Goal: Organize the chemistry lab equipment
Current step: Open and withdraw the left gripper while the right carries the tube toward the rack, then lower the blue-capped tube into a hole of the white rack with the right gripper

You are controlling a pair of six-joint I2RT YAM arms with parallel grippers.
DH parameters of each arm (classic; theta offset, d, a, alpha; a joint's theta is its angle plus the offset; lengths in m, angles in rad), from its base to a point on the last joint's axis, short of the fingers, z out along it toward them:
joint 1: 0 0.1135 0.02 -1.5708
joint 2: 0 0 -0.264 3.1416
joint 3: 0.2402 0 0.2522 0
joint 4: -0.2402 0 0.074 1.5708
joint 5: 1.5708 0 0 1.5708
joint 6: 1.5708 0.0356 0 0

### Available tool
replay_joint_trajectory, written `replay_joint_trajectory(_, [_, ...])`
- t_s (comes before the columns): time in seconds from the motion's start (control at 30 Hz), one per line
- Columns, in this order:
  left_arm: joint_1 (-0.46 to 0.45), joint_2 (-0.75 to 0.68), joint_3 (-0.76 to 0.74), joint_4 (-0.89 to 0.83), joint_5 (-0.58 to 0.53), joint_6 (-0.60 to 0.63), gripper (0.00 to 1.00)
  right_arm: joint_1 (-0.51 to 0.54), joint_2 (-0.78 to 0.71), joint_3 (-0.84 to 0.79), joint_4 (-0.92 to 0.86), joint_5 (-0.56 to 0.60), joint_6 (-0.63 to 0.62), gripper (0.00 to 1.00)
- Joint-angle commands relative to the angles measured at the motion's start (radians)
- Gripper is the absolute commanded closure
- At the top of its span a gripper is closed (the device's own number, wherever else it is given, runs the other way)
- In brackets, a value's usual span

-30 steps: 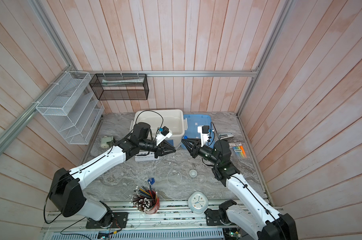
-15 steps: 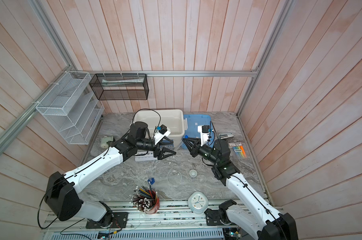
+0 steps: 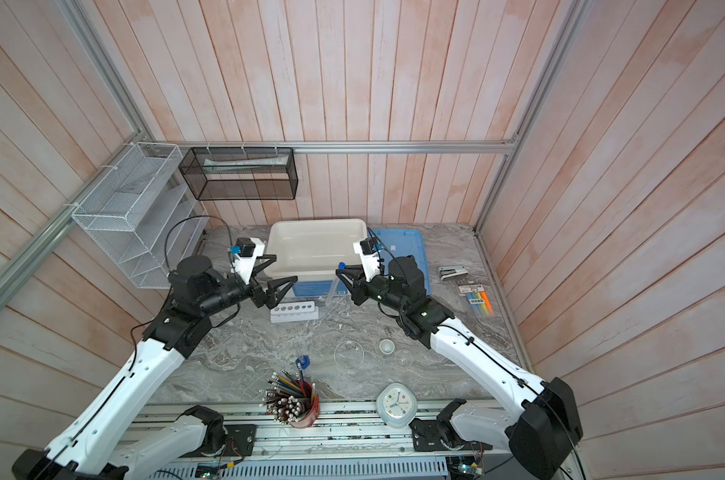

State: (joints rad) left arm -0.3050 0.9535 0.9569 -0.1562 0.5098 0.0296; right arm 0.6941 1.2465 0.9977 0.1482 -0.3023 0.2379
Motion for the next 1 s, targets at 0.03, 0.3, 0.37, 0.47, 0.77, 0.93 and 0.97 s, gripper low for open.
replay_joint_trajectory(0.03, [0.083,-0.096,-0.066,0.04,-0.152,-0.091,0.01,0.083,0.117,0.126,-0.065,0.075,-0.113,0.87])
replay_joint_trajectory(0.3, [0.179,-0.2,-0.165,0.014,-0.287,-0.133,0.0,0.177,0.306,0.295,-0.078,0.092,-0.155,0.87])
replay_joint_trajectory(0.37, [0.179,-0.228,-0.194,0.045,-0.262,-0.146,0.0,0.193,0.345,0.328,-0.075,0.093,-0.158,0.87])
replay_joint_trajectory(0.47, [0.18,-0.242,-0.21,0.061,-0.277,-0.156,0.0,0.21,0.4,0.364,-0.055,0.111,-0.151,0.87])
replay_joint_trajectory(0.77, [0.181,-0.249,-0.195,0.046,-0.325,-0.192,0.0,0.228,0.527,0.433,-0.003,0.139,-0.097,0.88])
replay_joint_trajectory(0.93, [0.182,-0.255,-0.215,0.082,-0.253,-0.241,0.0,0.231,0.573,0.447,0.034,0.186,-0.072,0.88])
replay_joint_trajectory(0.97, [0.182,-0.255,-0.229,0.099,-0.241,-0.263,0.0,0.231,0.579,0.449,0.043,0.189,-0.065,0.88])
